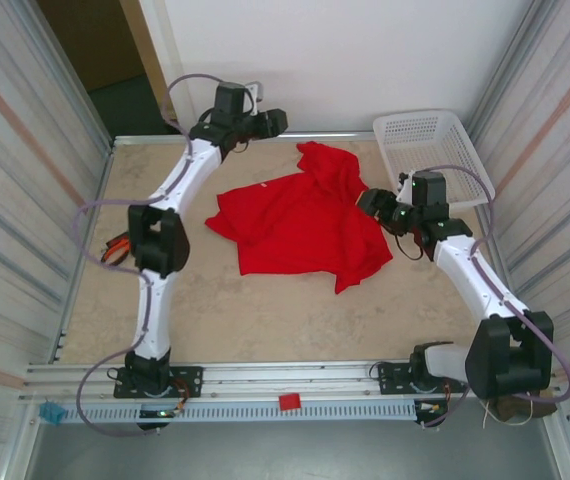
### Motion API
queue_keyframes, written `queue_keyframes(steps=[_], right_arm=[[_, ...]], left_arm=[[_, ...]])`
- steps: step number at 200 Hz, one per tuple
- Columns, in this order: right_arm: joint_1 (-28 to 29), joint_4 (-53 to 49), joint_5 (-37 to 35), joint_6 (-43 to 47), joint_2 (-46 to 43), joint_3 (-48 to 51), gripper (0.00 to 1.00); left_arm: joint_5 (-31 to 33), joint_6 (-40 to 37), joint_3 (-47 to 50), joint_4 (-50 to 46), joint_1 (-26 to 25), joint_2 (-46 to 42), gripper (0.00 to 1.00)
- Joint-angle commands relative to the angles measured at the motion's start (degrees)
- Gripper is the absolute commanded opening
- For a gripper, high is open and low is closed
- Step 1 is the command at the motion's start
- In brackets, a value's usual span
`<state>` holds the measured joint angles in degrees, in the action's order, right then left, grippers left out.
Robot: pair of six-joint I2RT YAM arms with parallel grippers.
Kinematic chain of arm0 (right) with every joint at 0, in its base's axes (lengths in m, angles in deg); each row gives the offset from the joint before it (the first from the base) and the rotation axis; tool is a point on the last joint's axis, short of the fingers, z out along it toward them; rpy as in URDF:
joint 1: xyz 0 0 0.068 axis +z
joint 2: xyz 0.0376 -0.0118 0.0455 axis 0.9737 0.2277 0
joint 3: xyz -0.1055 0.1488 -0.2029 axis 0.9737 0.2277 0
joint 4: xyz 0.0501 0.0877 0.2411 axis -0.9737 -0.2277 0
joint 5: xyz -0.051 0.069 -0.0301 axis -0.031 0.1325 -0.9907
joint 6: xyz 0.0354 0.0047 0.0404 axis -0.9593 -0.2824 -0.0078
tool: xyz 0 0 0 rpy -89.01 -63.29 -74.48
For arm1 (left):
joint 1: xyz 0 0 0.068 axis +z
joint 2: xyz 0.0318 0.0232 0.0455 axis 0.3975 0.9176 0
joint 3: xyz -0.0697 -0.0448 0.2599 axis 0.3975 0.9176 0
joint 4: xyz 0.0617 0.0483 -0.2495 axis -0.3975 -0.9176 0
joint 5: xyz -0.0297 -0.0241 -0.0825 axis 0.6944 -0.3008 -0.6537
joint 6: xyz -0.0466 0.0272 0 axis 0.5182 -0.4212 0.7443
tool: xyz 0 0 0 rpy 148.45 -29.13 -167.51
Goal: Fold the inside-out t-shirt
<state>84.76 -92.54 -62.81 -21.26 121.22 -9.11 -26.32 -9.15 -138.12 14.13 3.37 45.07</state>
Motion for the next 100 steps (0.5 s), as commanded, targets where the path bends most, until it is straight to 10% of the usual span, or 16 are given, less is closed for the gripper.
queue_keyframes(steps=[1, 57, 100], right_arm=[[1.04, -5.61, -2.45, 5.07, -5.34, -2.66, 0.71], [9.34, -15.68, -15.1, 4.38, -11.12, 2.95, 0.73], [13.15, -14.11, -20.14, -0.08, -9.6, 11.0, 0.74]], left_arm=[[4.41, -1.96, 14.01, 0.08, 0.35, -19.32, 0.7], [9.21, 7.62, 56.35, 2.65, -1.73, -42.33, 0.72], [12.59, 7.13, 54.42, -1.8, -2.8, -31.75, 0.71]])
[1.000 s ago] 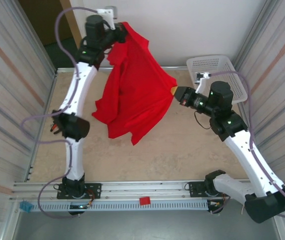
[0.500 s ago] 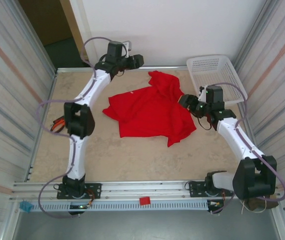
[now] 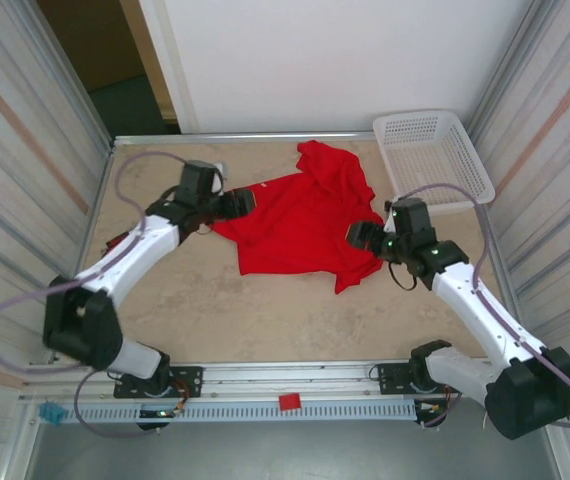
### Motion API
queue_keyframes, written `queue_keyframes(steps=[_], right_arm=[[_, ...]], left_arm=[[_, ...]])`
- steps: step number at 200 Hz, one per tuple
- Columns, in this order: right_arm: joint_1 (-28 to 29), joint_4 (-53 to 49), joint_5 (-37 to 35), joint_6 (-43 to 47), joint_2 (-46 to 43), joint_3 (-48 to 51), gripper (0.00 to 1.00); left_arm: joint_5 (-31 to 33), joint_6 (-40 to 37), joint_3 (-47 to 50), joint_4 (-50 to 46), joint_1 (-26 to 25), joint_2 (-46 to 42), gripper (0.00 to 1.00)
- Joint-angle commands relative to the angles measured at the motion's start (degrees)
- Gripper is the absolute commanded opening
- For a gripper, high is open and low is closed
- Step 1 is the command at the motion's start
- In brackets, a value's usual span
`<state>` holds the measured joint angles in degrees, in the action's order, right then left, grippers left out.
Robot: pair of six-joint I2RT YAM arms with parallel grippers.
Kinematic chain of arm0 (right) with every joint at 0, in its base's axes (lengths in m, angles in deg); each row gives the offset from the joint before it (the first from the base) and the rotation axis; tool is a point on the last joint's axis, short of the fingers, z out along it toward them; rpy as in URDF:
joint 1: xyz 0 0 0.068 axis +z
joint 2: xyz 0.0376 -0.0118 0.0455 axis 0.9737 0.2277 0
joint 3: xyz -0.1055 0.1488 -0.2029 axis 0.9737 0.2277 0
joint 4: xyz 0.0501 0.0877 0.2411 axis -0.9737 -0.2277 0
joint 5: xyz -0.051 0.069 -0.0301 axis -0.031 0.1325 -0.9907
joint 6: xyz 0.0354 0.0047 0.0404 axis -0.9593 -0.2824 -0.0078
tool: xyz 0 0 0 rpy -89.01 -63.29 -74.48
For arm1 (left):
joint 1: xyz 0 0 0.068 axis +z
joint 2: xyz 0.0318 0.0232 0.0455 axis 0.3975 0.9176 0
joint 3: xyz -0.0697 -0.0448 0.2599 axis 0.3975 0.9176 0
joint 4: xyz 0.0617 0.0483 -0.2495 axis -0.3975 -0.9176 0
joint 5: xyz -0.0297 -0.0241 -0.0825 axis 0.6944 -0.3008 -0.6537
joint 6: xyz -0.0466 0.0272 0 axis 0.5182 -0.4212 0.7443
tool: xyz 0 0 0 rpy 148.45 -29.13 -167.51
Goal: Fold the inside-out t-shirt
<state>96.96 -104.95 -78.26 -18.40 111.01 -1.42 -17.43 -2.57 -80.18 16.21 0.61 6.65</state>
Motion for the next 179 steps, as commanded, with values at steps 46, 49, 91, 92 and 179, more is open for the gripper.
queue_keyframes(steps=[46, 49, 91, 92, 179], right_arm=[[1.06, -1.62, -6.18, -3.12, 0.3, 5.37, 0.75], [1.01, -1.62, -6.19, -3.01, 0.25, 5.38, 0.75], [0.4, -1.82, -5.61, -1.86, 0.96, 6.04, 0.75], [0.38, -1.81, -5.54, -1.84, 1.03, 6.04, 0.75], [2.76, 1.57, 0.36, -0.81, 10.62, 5.97, 0.73]], left_arm=[[7.31, 1.89, -12.37, -8.14, -1.45, 20.17, 0.72], [7.17, 1.96, -12.76, -8.13, -1.47, 20.81, 0.72], [5.93, 0.25, -18.87, -7.09, -1.03, 27.46, 0.07], [5.95, 0.17, -19.14, -7.17, -0.93, 27.61, 0.04], [2.28, -7.63, -43.73, -14.5, 8.09, 30.86, 0.5]])
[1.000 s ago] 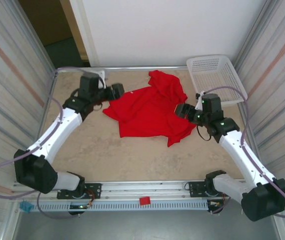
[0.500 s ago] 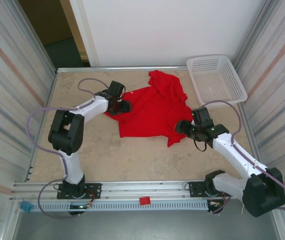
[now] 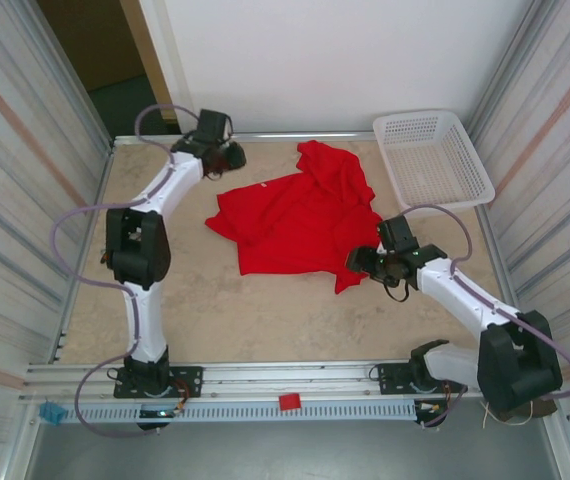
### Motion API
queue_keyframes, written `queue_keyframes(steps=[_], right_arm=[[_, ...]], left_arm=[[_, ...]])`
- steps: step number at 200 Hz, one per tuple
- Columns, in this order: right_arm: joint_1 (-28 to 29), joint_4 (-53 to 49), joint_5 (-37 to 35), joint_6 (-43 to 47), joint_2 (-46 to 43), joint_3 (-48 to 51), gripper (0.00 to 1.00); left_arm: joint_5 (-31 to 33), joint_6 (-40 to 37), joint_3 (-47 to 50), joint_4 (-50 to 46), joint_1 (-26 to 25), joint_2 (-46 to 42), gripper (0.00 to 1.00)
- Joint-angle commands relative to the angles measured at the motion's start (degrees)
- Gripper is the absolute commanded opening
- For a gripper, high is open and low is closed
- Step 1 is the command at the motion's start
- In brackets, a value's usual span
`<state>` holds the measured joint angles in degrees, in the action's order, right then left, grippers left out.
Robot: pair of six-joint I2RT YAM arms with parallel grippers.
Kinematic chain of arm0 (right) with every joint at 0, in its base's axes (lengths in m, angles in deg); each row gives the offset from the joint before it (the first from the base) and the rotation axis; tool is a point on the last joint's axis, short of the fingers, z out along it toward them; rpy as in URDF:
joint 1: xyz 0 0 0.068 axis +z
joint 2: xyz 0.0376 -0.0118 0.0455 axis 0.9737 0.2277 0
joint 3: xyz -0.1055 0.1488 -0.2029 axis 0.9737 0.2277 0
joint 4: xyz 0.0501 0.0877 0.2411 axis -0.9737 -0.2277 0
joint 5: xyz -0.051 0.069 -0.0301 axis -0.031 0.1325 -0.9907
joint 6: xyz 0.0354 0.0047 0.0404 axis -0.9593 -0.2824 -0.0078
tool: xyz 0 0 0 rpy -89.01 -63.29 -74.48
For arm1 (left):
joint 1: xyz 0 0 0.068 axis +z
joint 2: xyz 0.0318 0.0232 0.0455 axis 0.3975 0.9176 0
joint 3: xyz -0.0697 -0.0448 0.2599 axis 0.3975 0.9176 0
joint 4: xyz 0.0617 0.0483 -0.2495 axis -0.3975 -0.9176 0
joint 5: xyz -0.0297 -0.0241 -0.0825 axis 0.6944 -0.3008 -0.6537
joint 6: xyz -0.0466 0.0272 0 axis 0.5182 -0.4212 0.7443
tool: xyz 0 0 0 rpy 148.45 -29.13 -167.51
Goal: Fold the inside-out t-shirt
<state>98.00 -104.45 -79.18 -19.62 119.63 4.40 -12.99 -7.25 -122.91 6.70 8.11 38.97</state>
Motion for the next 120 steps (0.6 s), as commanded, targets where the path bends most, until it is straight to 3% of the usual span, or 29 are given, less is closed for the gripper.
queue_keyframes(steps=[1, 26, 58, 86, 120], right_arm=[[1.78, 1.1, 1.3, 0.4, 2.07, 0.17, 0.73], [3.91, 1.72, 0.71, -0.68, 4.25, 0.18, 0.73], [6.12, 3.18, 0.87, -1.81, 7.6, -0.12, 0.73], [8.23, 3.37, -0.08, -2.53, 10.05, -1.11, 0.73], [9.15, 3.27, -1.6, -3.43, 11.71, -1.84, 0.71]], left_arm=[[-2.24, -3.0, -0.66, -5.06, 0.61, -1.74, 0.5], [-3.02, -0.34, 16.53, -1.9, -0.78, -12.97, 0.58], [-1.51, 4.61, 40.3, 3.9, -6.32, -27.58, 0.6], [1.4, 8.77, 50.83, 6.25, -11.16, -33.31, 0.62], [1.14, 11.28, 55.2, 9.11, -12.31, -31.02, 0.62]])
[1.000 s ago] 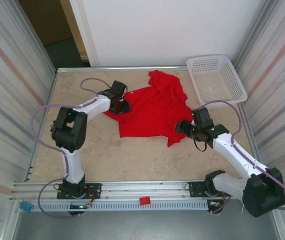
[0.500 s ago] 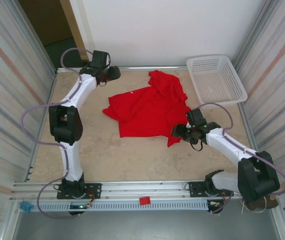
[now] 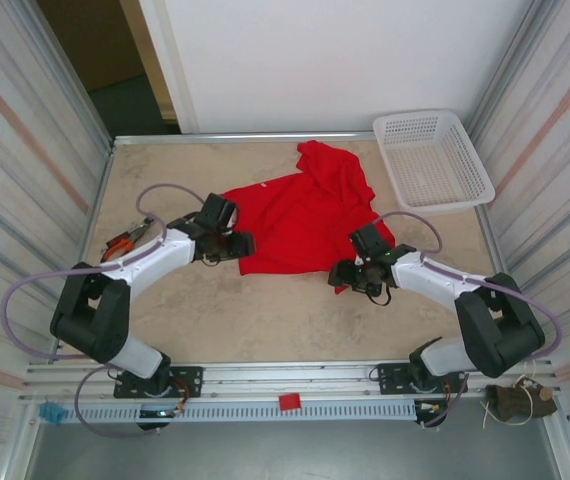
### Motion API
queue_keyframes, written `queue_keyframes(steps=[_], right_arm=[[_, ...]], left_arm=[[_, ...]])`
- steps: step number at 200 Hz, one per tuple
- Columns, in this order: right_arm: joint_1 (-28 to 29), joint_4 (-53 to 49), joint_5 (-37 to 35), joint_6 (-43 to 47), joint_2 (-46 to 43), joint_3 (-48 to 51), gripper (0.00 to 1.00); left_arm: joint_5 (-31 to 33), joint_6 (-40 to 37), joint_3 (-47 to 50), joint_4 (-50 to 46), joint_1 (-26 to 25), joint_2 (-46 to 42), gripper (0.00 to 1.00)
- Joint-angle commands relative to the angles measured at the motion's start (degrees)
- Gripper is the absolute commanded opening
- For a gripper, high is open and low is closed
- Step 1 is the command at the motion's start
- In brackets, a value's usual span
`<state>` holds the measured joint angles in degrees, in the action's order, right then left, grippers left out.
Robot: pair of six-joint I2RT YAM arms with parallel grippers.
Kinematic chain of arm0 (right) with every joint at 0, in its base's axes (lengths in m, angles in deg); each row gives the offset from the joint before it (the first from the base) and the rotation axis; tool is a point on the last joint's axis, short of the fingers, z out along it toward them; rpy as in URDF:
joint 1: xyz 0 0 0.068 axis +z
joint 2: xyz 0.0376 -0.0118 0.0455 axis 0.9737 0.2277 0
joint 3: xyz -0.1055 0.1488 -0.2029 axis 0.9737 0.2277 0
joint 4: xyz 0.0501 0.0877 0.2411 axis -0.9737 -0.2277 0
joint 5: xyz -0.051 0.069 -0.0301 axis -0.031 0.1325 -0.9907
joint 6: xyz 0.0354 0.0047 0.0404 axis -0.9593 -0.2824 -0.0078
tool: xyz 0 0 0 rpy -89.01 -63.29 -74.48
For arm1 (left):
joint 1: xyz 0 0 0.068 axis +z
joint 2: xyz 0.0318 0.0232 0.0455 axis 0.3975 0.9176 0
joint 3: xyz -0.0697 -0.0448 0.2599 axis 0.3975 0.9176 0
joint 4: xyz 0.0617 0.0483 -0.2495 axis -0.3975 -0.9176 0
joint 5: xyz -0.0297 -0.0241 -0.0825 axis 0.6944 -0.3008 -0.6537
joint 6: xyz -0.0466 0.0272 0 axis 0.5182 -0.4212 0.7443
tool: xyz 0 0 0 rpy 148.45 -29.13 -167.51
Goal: Fold the inside-out t-shirt
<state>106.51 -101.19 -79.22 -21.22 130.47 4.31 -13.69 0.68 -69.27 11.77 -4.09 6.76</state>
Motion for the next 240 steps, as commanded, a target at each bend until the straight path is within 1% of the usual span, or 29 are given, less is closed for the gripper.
queue_keyframes(steps=[1, 42, 48, 55, 63, 69, 75, 79, 80, 86, 88, 110, 122, 136, 163, 187, 205, 222, 240], right_arm=[[0.65, 0.04, -1.59, -1.82, 0.96, -1.75, 0.71], [0.74, 0.3, -3.26, -2.23, 2.35, -1.93, 0.66], [0.73, 0.41, -3.44, -2.18, 2.58, -2.02, 0.64], [0.74, 0.51, -3.64, -2.06, 2.8, -2.19, 0.59], [0.74, 0.7, -3.85, -1.72, 3.06, -2.52, 0.5], [0.59, 0.69, -3.9, -1.16, 3.28, -2.98, 0.38], [0.34, 0.52, -3.57, -0.35, 3.36, -3.55, 0.17], [0.07, 0.09, -3.21, 0.31, 3.22, -4.22, 0.02], [-0.04, -0.01, -3.12, 0.53, 3.19, -4.35, 0.0], [-0.65, -0.94, -2.5, 1.54, 2.28, -5.36, 0.0], [-0.75, -1.26, -2.28, 1.93, 1.82, -5.67, 0.0], [-3.96, -6.13, 1.72, 5.58, -6.1, -10.79, 0.0], [-6.61, -9.79, 4.56, 7.62, -9.71, -16.06, 0.0], [-9.52, -14.25, 7.43, 10.05, -11.48, -23.5, 0.0], [-13.95, -19.94, 11.93, 13.2, -10.93, -37.47, 0.0], [-15.45, -22.93, 14.32, 13.64, -11.02, -44.99, 0.0], [-15.52, -23.91, 15.65, 12.74, -12.6, -46.65, 0.0], [-15.44, -24.41, 15.92, 12.26, -14.66, -45.97, 0.0], [-15.46, -24.9, 14.75, 12.64, -15.96, -43.76, 0.0]], left_arm=[[1.86, 3.26, 1.53, 4.04, -0.15, 1.37, 0.62], [1.92, 3.03, -1.1, 5.14, -2.69, 9.23, 0.61], [1.88, 3.1, -1.34, 5.78, -3.02, 10.02, 0.61], [1.75, 3.24, -1.67, 6.41, -3.37, 11.18, 0.59], [1.7, 3.3, -2.19, 6.91, -3.51, 12.36, 0.55], [1.81, 3.16, -2.71, 7.21, -3.52, 13.12, 0.48], [1.97, 2.74, -3.2, 7.31, -3.52, 13.77, 0.34], [2.37, 2.21, -3.78, 6.84, -3.45, 14.08, 0.2], [2.48, 2.07, -3.95, 6.67, -3.44, 14.05, 0.17], [3.25, 0.94, -5.2, 5.2, -3.17, 13.89, 0.02], [3.43, 0.44, -5.71, 4.68, -3.06, 13.73, 0.0], [7.62, -6.67, -12.12, -3.58, -1.68, 7.6, 0.0], [8.31, -11.43, -17.24, -8.15, -0.13, 4.06, 0.0], [6.55, -15.85, -25.05, -14.07, 2.47, 1.99, 0.0], [2.01, -21.53, -40.5, -22.74, 6.55, 2.11, 0.0], [-1.18, -23.75, -49.9, -28.42, 7.46, 2.6, 0.0], [-4.2, -24.3, -53.3, -31.93, 7.38, 2.23, 0.0], [-5.96, -24.68, -52.63, -32.85, 7.38, 0.73, 0.0], [-7.43, -25.91, -51.21, -33.31, 7.43, 0.22, 0.09]])
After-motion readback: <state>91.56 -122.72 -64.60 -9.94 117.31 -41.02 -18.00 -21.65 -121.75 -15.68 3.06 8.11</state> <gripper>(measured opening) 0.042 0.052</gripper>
